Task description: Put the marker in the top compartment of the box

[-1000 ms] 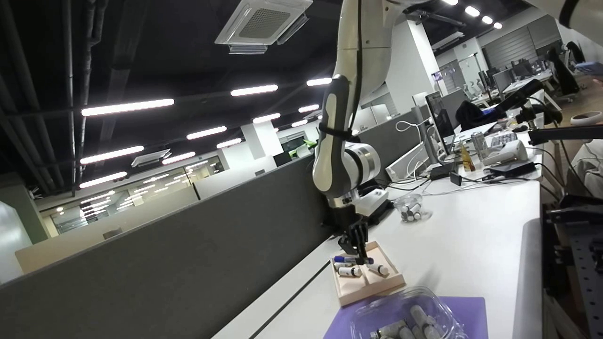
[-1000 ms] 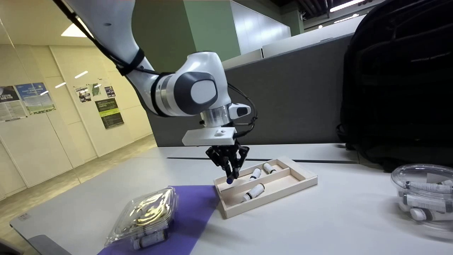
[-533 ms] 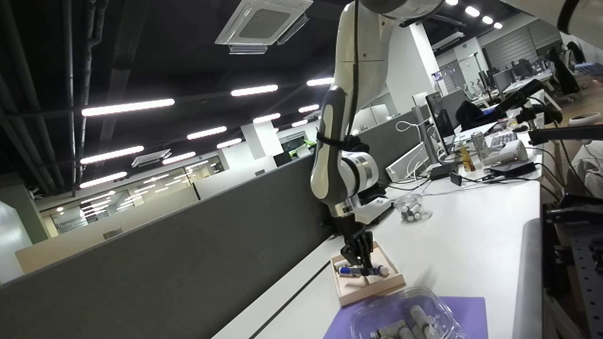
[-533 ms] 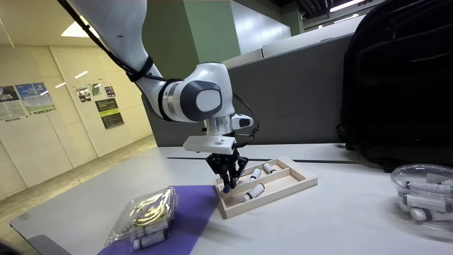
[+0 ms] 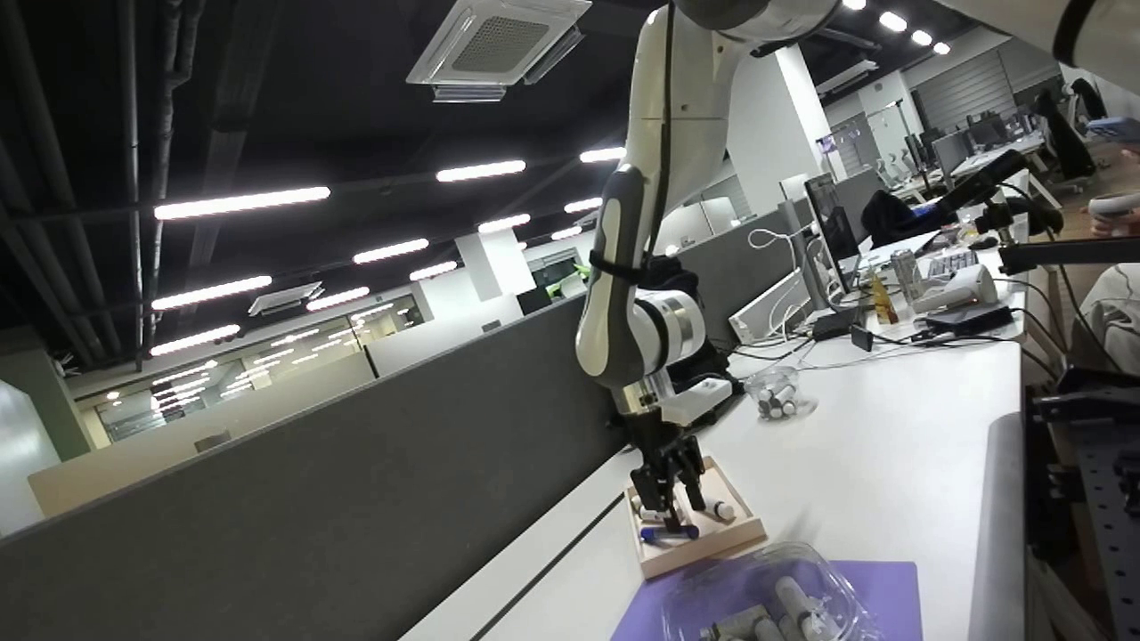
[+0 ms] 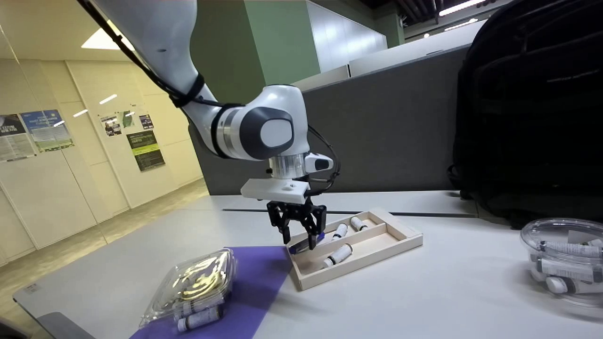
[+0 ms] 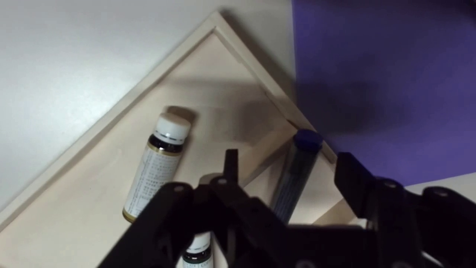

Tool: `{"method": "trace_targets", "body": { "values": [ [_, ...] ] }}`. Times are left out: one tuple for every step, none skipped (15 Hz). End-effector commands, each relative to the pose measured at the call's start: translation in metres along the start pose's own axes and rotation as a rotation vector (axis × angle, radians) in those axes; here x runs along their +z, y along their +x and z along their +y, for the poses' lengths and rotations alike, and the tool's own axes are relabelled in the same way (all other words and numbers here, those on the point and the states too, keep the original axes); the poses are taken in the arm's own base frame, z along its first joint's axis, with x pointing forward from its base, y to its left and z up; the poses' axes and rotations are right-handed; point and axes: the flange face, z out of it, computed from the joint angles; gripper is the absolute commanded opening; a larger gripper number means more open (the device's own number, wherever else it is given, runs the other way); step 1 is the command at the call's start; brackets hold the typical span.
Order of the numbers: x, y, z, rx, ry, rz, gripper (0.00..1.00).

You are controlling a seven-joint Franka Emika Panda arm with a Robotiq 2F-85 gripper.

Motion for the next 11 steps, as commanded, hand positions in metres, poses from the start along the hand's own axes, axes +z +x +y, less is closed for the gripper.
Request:
{"method": "trace_targets", "body": {
  "values": [
    [-0.014, -0.002, -0.013, -0.020, 0.014, 0.006, 0.98],
    [-0.017, -0.004, -0.018, -0.029, 0.015, 0.008, 1.00],
    [-0.022, -0.007, -0.024, -0.035, 0.027, 0.006, 1.00],
    [-0.027, -0.010, -0.030, -0.043, 0.034, 0.005, 1.00],
    [-0.033, -0.014, -0.036, -0.054, 0.036, 0.006, 1.00],
    [-0.038, -0.018, -0.042, -0.067, 0.032, -0.005, 1.00],
    [-0.043, -0.023, -0.046, -0.063, 0.019, -0.016, 1.00],
    [-0.048, -0.028, -0.049, -0.066, 0.021, -0.041, 1.00],
    [-0.051, -0.033, -0.052, -0.070, 0.011, -0.055, 1.00],
    [-0.055, -0.037, -0.053, -0.083, -0.003, -0.069, 1.00],
    [-0.058, -0.040, -0.055, -0.086, -0.002, -0.079, 1.00]
  ]
}}
